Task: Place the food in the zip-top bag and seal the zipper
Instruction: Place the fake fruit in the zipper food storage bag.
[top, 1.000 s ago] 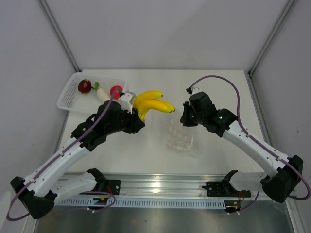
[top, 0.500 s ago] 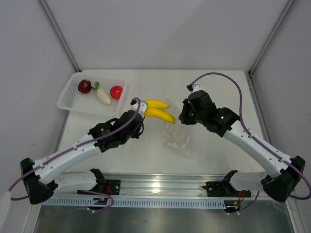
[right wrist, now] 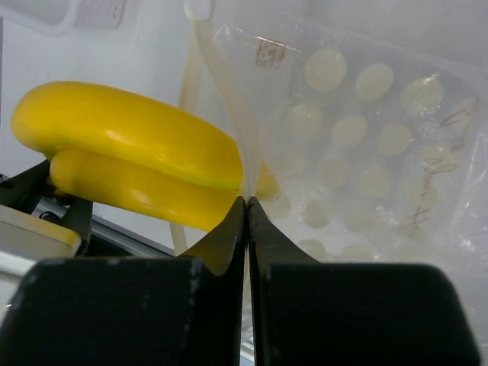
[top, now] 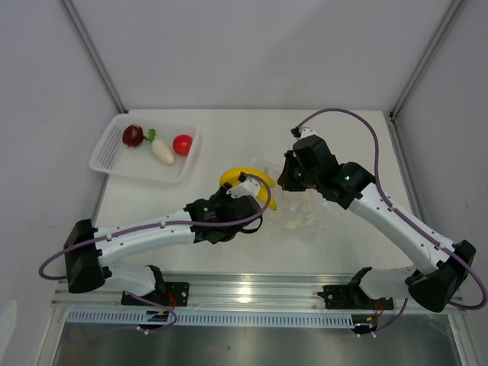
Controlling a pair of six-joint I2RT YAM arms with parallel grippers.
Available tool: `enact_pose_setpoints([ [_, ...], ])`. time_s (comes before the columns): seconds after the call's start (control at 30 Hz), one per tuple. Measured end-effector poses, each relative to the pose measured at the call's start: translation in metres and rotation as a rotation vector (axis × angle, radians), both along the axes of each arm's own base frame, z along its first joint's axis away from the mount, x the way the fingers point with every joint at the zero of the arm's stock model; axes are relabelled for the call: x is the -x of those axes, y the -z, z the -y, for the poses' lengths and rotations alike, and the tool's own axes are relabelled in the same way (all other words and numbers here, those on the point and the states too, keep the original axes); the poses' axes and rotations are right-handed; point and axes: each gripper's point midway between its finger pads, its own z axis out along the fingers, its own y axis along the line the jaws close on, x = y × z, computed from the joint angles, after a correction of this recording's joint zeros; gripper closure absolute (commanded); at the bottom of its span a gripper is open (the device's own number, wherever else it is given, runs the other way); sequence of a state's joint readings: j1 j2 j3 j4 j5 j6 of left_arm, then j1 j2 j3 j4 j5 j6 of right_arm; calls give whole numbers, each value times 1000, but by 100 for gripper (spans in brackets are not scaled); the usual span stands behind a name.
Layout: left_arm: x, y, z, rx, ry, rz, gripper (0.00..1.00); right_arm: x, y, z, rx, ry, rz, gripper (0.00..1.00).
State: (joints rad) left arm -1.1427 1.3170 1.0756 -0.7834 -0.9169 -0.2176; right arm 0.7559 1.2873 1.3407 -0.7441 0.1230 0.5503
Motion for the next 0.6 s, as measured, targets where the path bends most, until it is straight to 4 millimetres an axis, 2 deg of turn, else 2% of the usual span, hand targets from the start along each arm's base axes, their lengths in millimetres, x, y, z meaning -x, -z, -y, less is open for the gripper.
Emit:
enact_pose_setpoints([
  [0.2,3,-1,-3,-90,3,35,99,0,-4,0,-5,0,5,100],
  [0.43,6,-13,13,-106,44,83,99,1,-3,-3,-10,-13,-6,100],
  [0.6,5,-11,15,-93,74,101,99,-1,-3,-1,-18,-1,-11,100],
])
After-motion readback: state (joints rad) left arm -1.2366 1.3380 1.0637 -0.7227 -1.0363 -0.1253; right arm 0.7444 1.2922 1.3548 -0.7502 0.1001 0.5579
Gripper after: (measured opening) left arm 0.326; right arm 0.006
